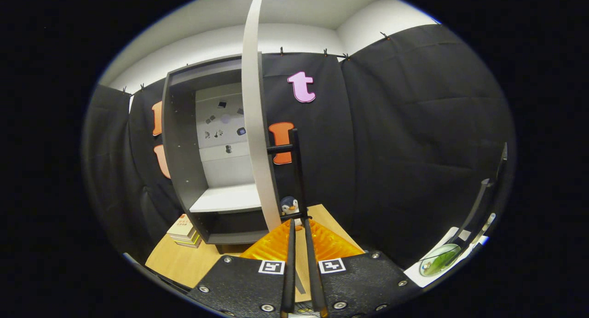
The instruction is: Open the shoe cabinet door, grab the shoes and put them into the shoe cabinet, then close the shoe cabinet door.
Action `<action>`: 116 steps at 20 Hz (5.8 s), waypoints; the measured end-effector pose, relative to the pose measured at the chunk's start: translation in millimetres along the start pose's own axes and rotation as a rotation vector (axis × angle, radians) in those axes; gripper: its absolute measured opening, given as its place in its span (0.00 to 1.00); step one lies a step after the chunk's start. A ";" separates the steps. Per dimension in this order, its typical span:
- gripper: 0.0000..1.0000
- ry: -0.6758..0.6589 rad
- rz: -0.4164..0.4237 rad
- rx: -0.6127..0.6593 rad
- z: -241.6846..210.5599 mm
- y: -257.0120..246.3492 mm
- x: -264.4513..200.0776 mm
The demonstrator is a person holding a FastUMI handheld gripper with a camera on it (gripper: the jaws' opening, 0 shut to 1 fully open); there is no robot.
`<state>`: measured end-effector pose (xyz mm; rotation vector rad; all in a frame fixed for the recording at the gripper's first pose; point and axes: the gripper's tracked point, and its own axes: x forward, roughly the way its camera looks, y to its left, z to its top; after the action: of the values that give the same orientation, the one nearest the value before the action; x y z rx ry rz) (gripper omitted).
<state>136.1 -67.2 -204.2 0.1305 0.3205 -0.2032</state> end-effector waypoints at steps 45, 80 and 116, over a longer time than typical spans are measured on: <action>0.60 0.855 0.226 0.047 -455.6 172.4 134.7; 0.02 0.404 0.522 0.194 -114.8 247.5 161.3; 0.04 0.277 0.455 0.057 -78.4 310.4 417.2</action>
<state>568.0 172.8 -384.2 0.2846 0.5504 0.2590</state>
